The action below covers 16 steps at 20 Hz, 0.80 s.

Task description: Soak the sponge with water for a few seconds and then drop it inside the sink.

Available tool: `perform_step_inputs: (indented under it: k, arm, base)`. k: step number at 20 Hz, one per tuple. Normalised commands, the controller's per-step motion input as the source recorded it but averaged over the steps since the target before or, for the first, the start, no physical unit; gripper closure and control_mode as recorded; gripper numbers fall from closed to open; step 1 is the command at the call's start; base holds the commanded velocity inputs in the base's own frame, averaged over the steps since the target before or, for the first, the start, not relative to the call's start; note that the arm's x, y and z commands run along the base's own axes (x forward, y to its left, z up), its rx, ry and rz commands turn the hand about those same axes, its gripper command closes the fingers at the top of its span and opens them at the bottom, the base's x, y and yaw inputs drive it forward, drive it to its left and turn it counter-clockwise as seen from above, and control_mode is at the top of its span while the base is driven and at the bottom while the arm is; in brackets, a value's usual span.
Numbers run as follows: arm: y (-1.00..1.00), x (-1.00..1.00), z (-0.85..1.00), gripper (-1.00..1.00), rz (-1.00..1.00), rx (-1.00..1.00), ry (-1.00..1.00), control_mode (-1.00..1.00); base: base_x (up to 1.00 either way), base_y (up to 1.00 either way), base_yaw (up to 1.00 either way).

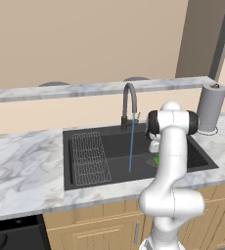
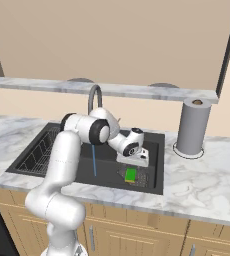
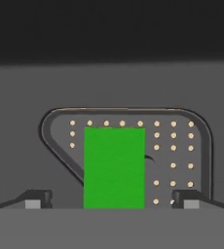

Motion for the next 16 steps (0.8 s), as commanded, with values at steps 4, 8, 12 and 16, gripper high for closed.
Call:
perform_step_inputs:
  k: [4, 8, 12, 16]
  arm:
    - [0.01, -0.33, 0.53, -1.0, 0.0, 0.0, -0.05, -1.0]
    - [0.06, -0.35, 0.47, -1.0, 0.0, 0.0, -0.04, -1.0]
    - [0.13, -0.28, 0.44, -1.0, 0.0, 0.0, -0.01, -1.0]
    - [0.14, -0.24, 0.44, -1.0, 0.0, 0.0, -0.01, -1.0]
  base:
    - [0.0, 0.0, 0.0]
    - [0.0, 0.0, 0.0]
    - [0.0, 0.0, 0.0]
    - [0.0, 0.0, 0.0]
